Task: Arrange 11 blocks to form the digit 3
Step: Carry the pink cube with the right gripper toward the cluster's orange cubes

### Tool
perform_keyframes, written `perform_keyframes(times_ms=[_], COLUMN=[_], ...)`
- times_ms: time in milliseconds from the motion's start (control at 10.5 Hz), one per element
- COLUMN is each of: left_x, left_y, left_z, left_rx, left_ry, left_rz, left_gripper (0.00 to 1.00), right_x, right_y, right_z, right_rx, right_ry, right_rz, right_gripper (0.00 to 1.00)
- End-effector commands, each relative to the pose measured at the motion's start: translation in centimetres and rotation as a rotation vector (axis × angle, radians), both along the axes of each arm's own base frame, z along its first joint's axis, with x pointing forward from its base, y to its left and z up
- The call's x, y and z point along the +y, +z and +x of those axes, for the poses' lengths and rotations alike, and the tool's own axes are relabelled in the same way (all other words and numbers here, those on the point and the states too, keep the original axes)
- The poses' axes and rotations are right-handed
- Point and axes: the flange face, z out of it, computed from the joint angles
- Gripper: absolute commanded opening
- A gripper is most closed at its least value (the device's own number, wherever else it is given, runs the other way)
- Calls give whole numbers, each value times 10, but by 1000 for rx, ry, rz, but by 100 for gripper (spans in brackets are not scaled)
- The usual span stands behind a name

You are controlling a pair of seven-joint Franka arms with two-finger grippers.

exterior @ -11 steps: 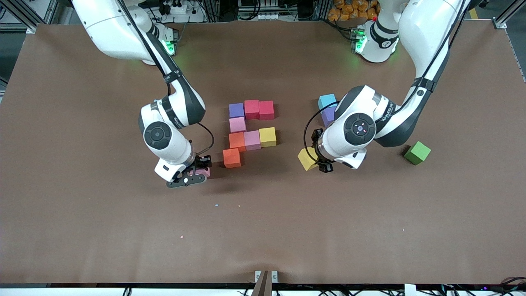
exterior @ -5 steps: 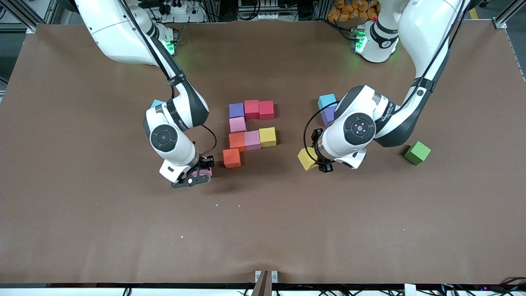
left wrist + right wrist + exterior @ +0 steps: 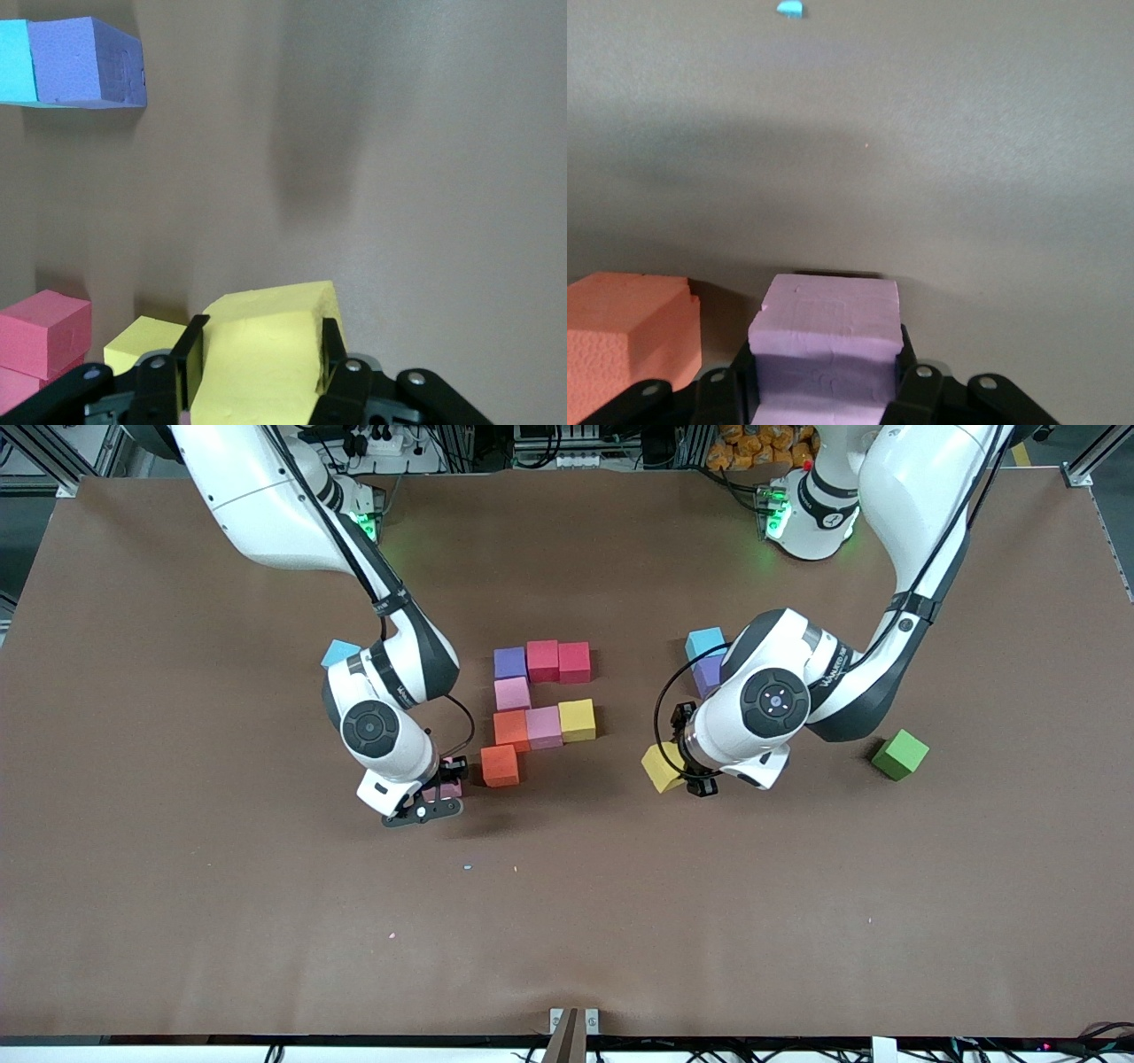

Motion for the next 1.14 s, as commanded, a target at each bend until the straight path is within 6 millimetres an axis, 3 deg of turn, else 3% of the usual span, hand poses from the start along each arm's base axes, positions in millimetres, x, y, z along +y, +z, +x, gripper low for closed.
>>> perform_keyframes(times_ms=[0,1044], left_x=[-2,-2], left_y=[5,5], left_z=[0,0], left_rx=[17,17], left_ry=[-4,-4], left_rz=[-19,-20], left_gripper=[0,0], right_x=[20,61], right_y=[-8,-5], right_z=[-6,-8], right_rx=[6,3], right_ry=[-24,-121], right_rz=[-20,10], right_gripper=[0,0])
